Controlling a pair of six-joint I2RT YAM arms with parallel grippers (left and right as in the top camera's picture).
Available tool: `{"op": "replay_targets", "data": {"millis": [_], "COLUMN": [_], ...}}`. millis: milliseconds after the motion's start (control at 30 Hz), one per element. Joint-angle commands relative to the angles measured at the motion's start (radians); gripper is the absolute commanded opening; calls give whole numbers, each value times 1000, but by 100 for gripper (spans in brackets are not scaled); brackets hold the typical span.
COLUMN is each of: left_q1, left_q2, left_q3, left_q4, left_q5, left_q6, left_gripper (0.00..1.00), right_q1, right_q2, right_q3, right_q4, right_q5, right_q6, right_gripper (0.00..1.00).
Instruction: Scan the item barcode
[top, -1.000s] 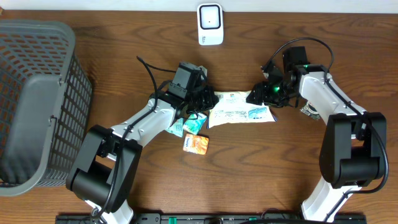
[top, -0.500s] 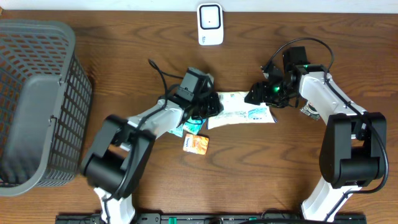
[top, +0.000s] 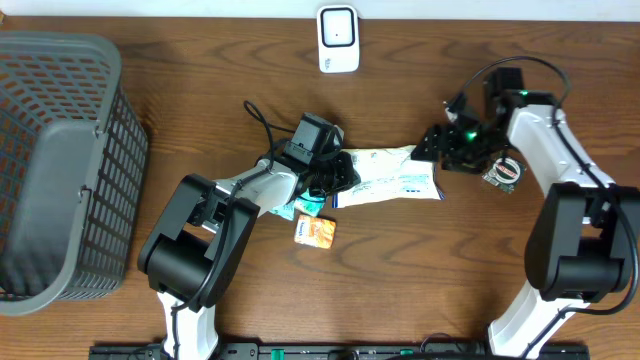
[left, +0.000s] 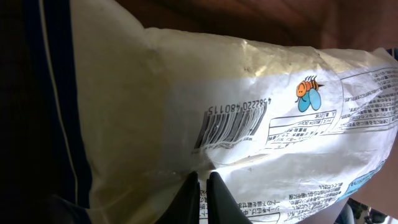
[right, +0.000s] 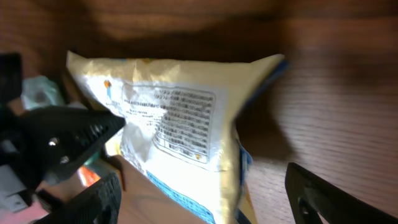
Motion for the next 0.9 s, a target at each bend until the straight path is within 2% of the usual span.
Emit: {"op": "replay_targets", "data": {"millis": [0,867], "left_q1": [0,0], "left_q2": [48,48], "left_q3": [-12,-12], "left_q4": [-14,-22], "left_q5": [-47,-47], "left_q6": [-6,-5], "left_gripper": [7,7], "right_q1": [-37,2], "right_q2": [-1,-1], "right_q3": [16,-18], "right_q4": [-37,-43], "right_q5": [-68,-87], "right_q6": [-76,-84], "right_gripper": [84,89]}}
